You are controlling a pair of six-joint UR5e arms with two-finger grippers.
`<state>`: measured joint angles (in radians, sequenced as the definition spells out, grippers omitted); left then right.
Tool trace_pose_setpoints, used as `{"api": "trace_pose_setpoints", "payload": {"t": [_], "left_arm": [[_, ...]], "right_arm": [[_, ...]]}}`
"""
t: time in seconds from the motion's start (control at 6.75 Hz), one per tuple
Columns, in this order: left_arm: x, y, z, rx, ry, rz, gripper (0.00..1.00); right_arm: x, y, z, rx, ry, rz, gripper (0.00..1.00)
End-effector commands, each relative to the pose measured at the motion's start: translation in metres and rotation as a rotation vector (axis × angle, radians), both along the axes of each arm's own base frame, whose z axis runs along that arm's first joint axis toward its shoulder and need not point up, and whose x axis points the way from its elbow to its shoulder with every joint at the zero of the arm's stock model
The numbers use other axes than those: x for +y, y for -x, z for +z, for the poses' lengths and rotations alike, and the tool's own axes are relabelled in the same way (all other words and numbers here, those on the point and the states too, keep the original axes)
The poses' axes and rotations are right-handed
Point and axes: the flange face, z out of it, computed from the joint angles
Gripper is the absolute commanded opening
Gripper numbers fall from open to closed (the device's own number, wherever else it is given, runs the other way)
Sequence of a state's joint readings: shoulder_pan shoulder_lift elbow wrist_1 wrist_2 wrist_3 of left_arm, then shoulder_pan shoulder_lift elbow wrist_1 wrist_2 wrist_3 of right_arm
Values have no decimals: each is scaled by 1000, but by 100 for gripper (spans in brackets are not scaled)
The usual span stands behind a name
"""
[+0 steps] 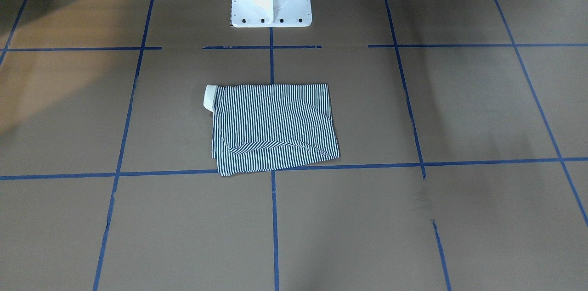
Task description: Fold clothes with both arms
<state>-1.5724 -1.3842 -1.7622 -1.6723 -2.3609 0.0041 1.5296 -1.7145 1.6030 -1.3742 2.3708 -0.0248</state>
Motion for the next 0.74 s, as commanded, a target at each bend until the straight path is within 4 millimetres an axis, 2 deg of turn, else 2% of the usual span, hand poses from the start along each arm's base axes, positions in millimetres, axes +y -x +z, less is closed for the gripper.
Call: {"api": "trace_pose_setpoints", "payload": {"t": [0.0, 0.15, 0.3, 0.59], "left_arm": [[-1, 1, -2, -3, -17, 13, 100], [-4, 2, -4, -21, -23, 10, 100], [-6, 3, -1, -39, -17, 6, 100], [-8, 3, -4, -40, -21, 6, 100]], "right_arm": [[2, -16, -22, 1, 14, 36, 100], [9, -22, -34, 3, 25, 41, 100], [26, -33, -25, 8, 35, 64, 100], [33, -41, -18, 52, 42, 79, 100]]}}
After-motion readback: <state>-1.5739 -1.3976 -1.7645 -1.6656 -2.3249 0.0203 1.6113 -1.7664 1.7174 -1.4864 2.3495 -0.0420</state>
